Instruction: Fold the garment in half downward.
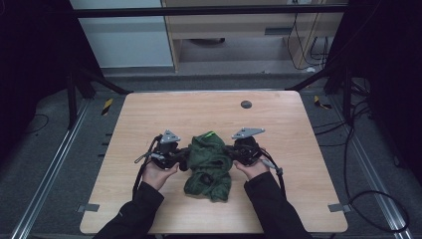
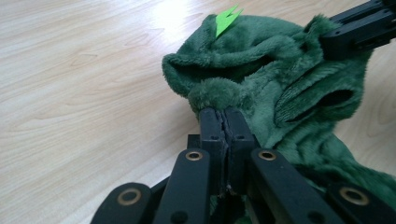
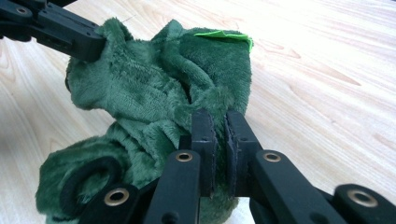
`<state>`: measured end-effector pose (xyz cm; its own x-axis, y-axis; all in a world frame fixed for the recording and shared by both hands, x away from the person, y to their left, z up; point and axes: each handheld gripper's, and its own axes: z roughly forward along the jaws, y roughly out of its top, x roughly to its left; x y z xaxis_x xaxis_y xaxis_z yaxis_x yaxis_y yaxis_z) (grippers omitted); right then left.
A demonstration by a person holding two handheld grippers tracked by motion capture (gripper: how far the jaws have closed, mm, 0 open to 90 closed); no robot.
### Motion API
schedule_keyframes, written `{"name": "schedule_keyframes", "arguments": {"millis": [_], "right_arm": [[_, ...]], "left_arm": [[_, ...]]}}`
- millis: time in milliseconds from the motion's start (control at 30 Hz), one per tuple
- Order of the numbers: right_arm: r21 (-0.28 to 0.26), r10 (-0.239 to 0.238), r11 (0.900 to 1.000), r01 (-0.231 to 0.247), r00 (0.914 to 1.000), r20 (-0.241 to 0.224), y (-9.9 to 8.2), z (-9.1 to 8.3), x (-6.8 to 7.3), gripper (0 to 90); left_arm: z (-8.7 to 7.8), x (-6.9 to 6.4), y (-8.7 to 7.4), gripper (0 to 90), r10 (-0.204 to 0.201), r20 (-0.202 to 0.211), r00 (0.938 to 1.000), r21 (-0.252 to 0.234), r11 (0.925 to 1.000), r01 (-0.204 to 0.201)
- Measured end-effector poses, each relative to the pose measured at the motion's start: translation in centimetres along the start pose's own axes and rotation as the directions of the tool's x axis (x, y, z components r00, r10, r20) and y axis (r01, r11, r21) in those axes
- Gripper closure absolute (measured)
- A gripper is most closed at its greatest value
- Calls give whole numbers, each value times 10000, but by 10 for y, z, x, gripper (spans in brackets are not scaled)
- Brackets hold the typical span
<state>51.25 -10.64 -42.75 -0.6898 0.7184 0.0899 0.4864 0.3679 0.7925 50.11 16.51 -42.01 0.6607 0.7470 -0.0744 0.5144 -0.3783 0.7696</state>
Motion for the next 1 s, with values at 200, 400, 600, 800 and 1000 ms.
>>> {"name": "schedule_keyframes", "arguments": {"millis": [200, 400, 600, 800, 1000], "right_arm": [[-20, -95, 10000, 95, 9999, -99, -7, -3, 5, 839], [-135, -189, 9997, 186, 9996, -193, -11, -9, 11, 838], [-93, -235, 9997, 232, 9992, -332, -17, -11, 15, 836], [5, -312, 9995, 313, 9986, -423, -22, -10, 20, 833], [-32, -220, 9998, 219, 9979, -602, -26, -13, 25, 827]], "left_arm": [[-7, -8, -8, 884, 85, 87, 9999, 6, 10000, -85], [-12, -12, -14, 884, 120, 169, 9998, 43, 9999, -121], [-14, -15, -20, 883, 99, 208, 9997, 197, 9998, -103], [-20, -17, -26, 883, 52, 210, 9998, 272, 9996, -58], [-22, -19, -31, 883, 95, 249, 9996, 382, 9992, -105]]}}
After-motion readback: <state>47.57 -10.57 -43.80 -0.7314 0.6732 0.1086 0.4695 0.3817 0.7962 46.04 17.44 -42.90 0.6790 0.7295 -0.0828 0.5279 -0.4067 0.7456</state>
